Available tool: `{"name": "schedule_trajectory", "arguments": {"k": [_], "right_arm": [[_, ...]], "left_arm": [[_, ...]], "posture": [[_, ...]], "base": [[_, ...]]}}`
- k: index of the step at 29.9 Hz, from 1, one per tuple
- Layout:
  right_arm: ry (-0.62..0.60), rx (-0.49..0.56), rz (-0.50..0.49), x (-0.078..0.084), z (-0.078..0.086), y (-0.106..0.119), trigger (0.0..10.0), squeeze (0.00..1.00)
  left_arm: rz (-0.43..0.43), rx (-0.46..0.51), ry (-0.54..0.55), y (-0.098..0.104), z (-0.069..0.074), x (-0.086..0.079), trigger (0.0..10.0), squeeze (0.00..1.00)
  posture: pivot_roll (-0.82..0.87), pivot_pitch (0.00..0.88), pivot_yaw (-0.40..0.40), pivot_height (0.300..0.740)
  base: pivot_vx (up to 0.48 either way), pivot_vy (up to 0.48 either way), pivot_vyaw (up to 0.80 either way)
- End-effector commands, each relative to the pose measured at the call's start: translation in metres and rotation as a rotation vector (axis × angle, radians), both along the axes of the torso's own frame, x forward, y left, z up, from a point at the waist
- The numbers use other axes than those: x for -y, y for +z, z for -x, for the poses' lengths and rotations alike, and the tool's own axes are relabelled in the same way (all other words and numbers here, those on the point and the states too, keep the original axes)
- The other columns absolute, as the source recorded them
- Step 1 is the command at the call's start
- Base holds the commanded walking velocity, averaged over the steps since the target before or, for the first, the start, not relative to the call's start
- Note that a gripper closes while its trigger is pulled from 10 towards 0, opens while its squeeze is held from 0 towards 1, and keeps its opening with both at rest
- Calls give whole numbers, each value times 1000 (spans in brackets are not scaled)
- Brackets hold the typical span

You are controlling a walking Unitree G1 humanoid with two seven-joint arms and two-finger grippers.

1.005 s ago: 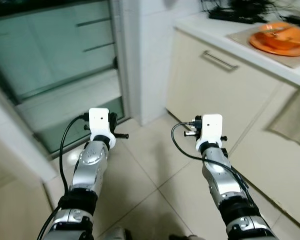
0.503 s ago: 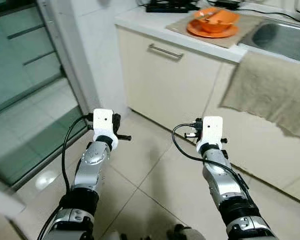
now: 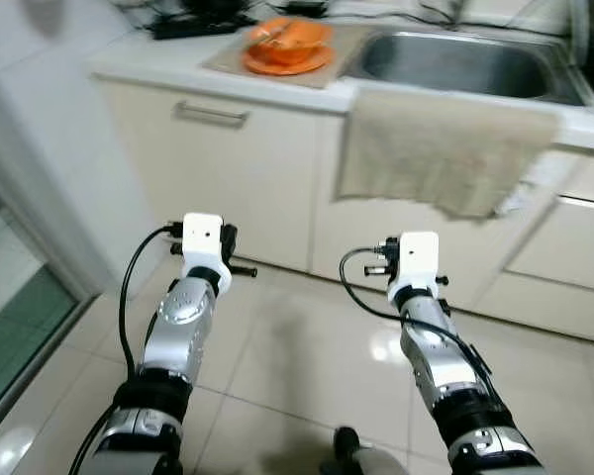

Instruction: Kitchen organization

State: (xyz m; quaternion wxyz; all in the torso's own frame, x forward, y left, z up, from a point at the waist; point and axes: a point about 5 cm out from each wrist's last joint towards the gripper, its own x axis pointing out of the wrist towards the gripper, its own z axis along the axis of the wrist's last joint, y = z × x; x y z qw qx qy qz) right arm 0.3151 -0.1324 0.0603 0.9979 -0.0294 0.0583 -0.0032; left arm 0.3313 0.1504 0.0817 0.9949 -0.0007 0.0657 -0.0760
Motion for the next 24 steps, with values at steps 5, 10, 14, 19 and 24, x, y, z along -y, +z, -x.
{"name": "schedule_trajectory", "arguments": {"k": [5,10,14,19,24], "right_arm": [[2,18,28,0,-4,4,10000,0],[-12,13,34,0,-4,4,10000,0],[-13,15,32,0,-4,4,10000,0],[-14,16,36,1,-4,4,10000,0],[-17,20,41,1,-4,4,10000,0]], "left_arm": [[-24,11,-8,2,-2,0,10000,0],[-14,14,-6,3,-2,1,10000,0],[-1,33,1,6,-3,0,10000,0],[-13,63,-16,12,-5,3,10000,0],[-14,77,-19,15,-6,4,10000,0]], "posture": [[-28,0,52,740],[-29,0,54,740],[-30,0,55,740],[-32,0,58,740],[-33,0,60,740]], "base": [[0,0,-525],[0,0,0],[298,0,0],[466,0,0],[480,0,0]]}}
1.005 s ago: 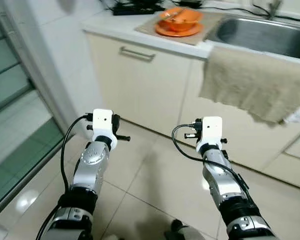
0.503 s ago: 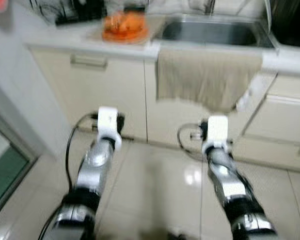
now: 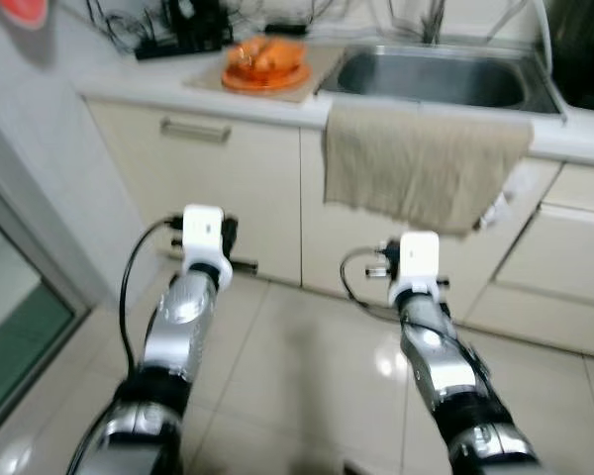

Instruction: Kitchen organization

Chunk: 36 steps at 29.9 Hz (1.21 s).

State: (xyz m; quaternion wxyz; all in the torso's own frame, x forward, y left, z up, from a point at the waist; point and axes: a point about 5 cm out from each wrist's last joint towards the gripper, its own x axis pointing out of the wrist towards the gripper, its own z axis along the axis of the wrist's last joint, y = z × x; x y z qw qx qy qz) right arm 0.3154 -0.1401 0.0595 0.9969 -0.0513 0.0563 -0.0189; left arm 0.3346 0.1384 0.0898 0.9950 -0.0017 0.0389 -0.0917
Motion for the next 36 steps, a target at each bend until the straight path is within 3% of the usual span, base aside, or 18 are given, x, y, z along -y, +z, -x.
{"name": "schedule_trajectory", "arguments": {"k": [1,9,18,23,26,31,36], "right_arm": [[11,16,-4,-7,-4,5,10000,0],[10,214,62,-3,-9,39,10000,0],[-6,293,69,1,-13,58,10000,0],[28,359,89,-8,-10,70,10000,0],[34,368,87,-9,-10,72,10000,0],[-18,282,27,-1,-13,60,10000,0],[-28,247,32,1,-10,54,10000,0]], "left_arm": [[-20,26,13,7,-3,-8,10000,0],[-13,160,26,35,-10,-5,10000,0],[-19,202,-9,48,-14,1,10000,0],[-20,201,-30,50,-13,7,10000,0],[-22,203,-30,51,-13,7,10000,0],[-55,193,-58,51,-15,12,10000,0],[-43,176,-65,50,-15,12,10000,0]], "posture": [[-33,0,61,740],[-38,0,61,740],[-38,0,59,740],[-38,0,61,740],[-38,0,61,740],[-41,0,64,740],[-45,0,67,740]], "base": [[480,0,0],[479,0,0],[472,0,0],[0,0,0],[0,0,0],[0,0,0],[0,0,0]]}}
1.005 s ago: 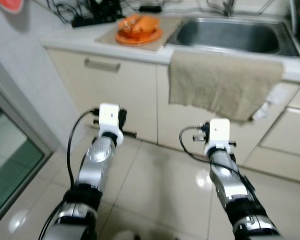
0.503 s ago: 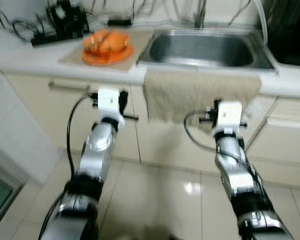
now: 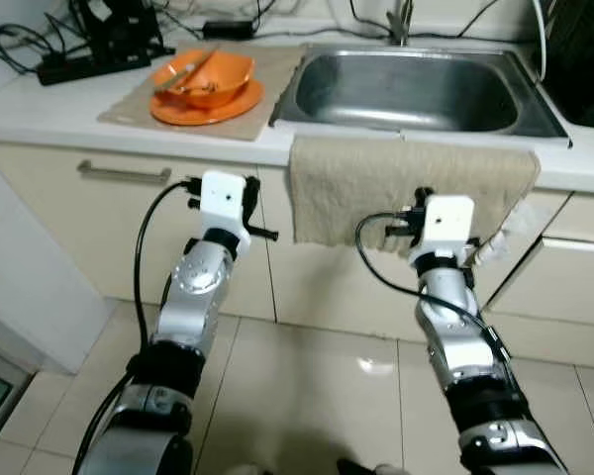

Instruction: Kitchen organization

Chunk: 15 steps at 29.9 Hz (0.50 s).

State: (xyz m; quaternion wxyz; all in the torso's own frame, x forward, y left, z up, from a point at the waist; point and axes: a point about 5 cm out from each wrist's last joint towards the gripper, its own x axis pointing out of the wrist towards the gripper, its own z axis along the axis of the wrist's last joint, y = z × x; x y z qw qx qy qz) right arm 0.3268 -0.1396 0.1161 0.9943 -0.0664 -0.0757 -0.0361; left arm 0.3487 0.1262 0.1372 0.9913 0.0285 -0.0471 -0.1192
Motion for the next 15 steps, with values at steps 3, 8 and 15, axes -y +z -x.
{"name": "schedule_trajectory", "arguments": {"k": [3,8,15], "right_arm": [[-8,-9,8,2,2,-2,10000,0],[-7,-2,18,2,2,-2,10000,0],[-7,-8,21,1,3,-3,10000,0]], "left_arm": [[7,2,-9,3,-1,0,10000,0],[6,11,-17,5,0,1,10000,0],[2,14,-21,5,0,1,10000,0]], "posture": [[-46,0,68,740],[-46,0,69,740],[-46,0,69,740]], "base": [[0,0,0],[461,0,0],[460,0,0]]}}
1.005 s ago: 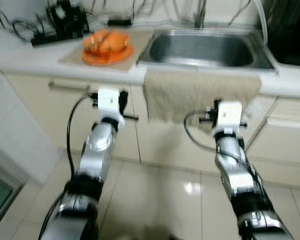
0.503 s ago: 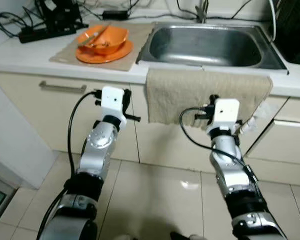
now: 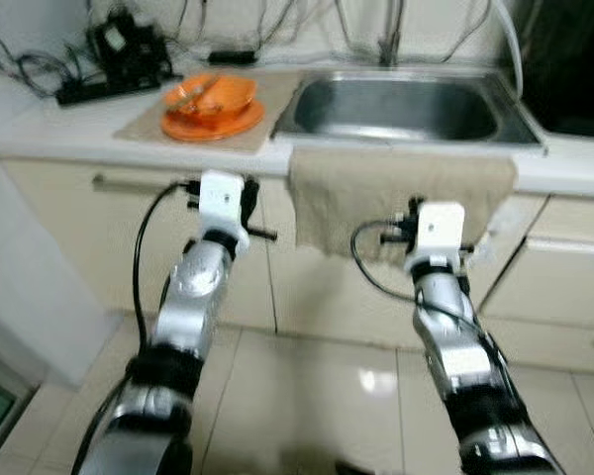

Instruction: Kitchen organization

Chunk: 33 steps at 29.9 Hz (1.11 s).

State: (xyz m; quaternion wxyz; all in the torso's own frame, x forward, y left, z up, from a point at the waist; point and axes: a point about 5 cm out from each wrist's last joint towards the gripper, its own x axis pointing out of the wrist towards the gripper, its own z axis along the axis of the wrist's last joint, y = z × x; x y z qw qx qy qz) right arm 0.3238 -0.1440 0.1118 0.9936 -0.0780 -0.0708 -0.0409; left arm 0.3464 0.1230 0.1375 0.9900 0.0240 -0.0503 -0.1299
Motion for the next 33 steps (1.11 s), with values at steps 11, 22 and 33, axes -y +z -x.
{"name": "schedule_trajectory", "arguments": {"k": [11,22,33], "right_arm": [[8,19,11,-3,-1,4,10000,0],[13,20,13,-4,-2,4,10000,0],[21,95,18,-7,-3,21,10000,0]], "left_arm": [[9,37,1,12,-3,1,10000,0],[13,40,10,13,-3,2,10000,0],[-12,48,23,19,-6,3,10000,0]], "posture": [[-48,0,64,740],[-45,0,65,740],[-47,0,69,740]], "base": [[460,0,0],[372,0,0],[0,0,0]]}}
